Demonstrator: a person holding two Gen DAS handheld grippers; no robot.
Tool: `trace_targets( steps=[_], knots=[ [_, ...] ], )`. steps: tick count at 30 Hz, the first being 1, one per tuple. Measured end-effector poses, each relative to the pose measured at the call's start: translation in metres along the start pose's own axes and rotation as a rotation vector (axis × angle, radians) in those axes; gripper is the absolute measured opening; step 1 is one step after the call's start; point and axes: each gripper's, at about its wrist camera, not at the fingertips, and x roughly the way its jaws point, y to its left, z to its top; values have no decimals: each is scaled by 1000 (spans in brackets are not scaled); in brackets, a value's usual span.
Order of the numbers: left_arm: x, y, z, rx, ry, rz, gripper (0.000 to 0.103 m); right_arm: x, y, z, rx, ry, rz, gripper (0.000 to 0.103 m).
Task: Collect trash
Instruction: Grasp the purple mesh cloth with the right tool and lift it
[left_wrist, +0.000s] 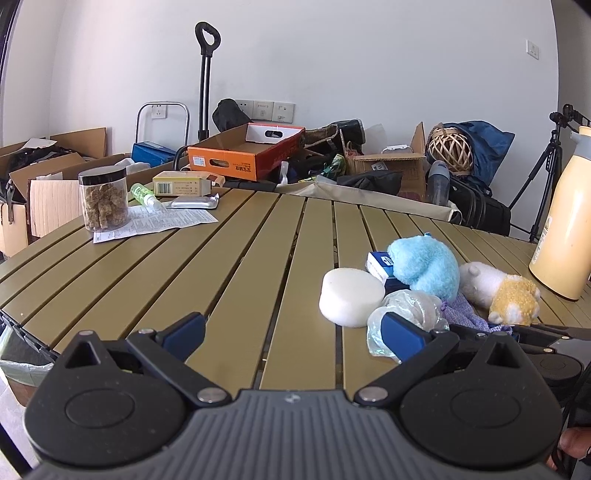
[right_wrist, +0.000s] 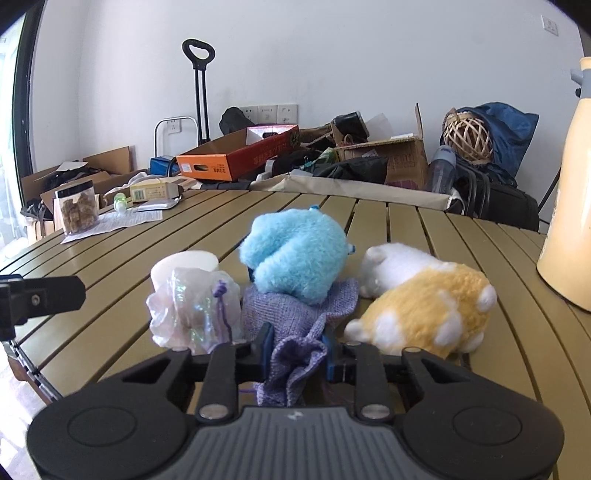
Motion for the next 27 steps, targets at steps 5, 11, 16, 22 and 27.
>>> trace_targets(
  steps=[5, 11, 16, 22, 27],
  knots=[
    [0, 0, 0, -2, 1, -2, 103, -9, -4, 0, 38, -27, 22, 17],
    [0, -6, -2, 3, -2, -11, 103, -41, -10, 8, 62, -114, 17, 17],
    [1, -15, -2, 8, 0, -27, 103, -59, -23, 11, 85, -160, 1, 17],
    [7, -30, -2, 18, 5, -52, 103, -74, -44, 10, 125, -193, -35, 17],
    [15, -43, -2, 11, 15, -69, 103, -91, -65, 8, 162, -231, -59, 17]
  ],
)
